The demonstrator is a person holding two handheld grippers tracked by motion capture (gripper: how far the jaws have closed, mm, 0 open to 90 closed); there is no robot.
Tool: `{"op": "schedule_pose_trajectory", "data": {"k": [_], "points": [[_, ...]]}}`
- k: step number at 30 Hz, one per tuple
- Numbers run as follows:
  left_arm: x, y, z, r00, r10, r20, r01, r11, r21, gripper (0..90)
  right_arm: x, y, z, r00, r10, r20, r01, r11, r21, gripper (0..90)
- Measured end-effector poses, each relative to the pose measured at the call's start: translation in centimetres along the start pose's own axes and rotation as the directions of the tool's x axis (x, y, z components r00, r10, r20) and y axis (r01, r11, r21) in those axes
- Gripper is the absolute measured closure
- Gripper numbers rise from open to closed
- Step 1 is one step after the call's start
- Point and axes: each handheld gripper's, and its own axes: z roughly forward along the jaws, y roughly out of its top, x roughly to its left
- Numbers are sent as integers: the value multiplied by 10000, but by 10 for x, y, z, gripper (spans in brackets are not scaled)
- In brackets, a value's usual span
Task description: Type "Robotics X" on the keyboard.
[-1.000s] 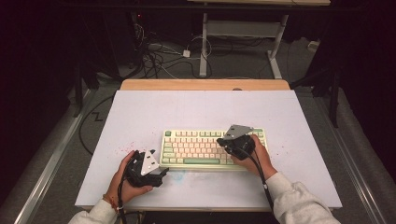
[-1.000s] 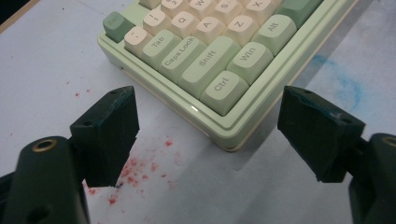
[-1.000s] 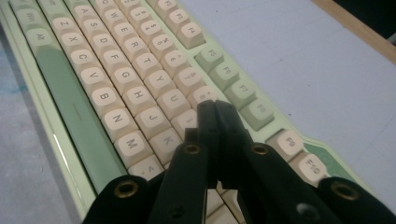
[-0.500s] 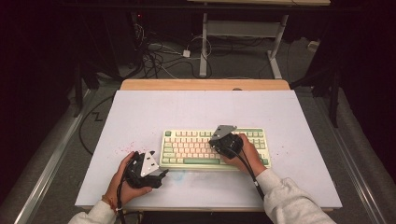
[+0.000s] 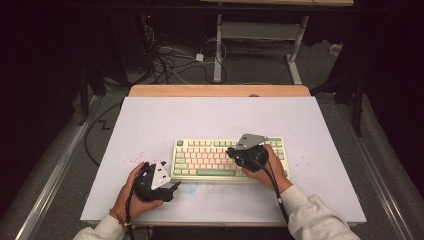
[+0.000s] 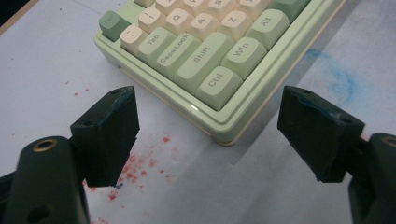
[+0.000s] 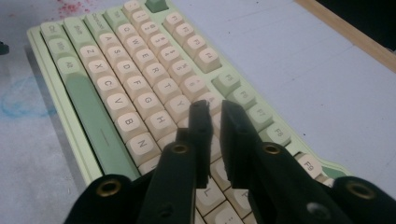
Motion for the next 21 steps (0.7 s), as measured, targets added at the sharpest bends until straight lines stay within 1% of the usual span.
{"op": "schedule_pose_trajectory", "data": {"k": [2,4,6,7,8,10,13,14,16,18,20,21], "points": [[1,0,0,10000,-74,16,74,10000,-23,202,-1,-1,-4,10000,6,-95,-7,9998,-176,744],[1,0,0,10000,-55,28,55,10000,7,202,-2,-1,-7,9999,70,87,-68,9995,-318,683],[0,0,0,10000,-3,92,2,10000,52,202,-3,-1,-12,9998,136,170,-128,9986,-505,616],[0,0,1,10000,47,67,-47,9999,95,202,-3,-1,-13,9995,184,268,-168,9983,-557,564],[0,-1,1,9999,61,105,-62,9999,115,202,-4,-1,-15,9995,211,248,-195,9976,-658,520],[0,-1,1,9999,90,101,-91,9999,134,200,-4,-1,-19,9992,311,269,-290,9968,-743,462],[0,-1,0,9999,-10,124,8,10000,93,200,-2,-1,-25,9981,400,459,-357,9951,-918,353],[0,-1,-1,10000,4,55,-4,10000,74,199,-2,-1,-27,9978,391,537,-338,9949,-953,336],[0,-1,-2,10000,-54,60,53,10000,15,199,-1,-2,-31,9973,390,622,-322,9938,-1067,303],[1,-1,-3,10000,-84,-25,84,9999,-67,199,-1,-3,-36,9969,454,643,-368,9909,-1292,285],[2,-1,-5,9997,-246,-49,245,9994,-244,199,-1,-5,-41,9957,437,819,-323,9902,-1357,255],[3,-1,-6,9995,-324,-66,322,9990,-314,199,-1,-5,-43,9953,453,860,-332,9900,-1370,255]]}}
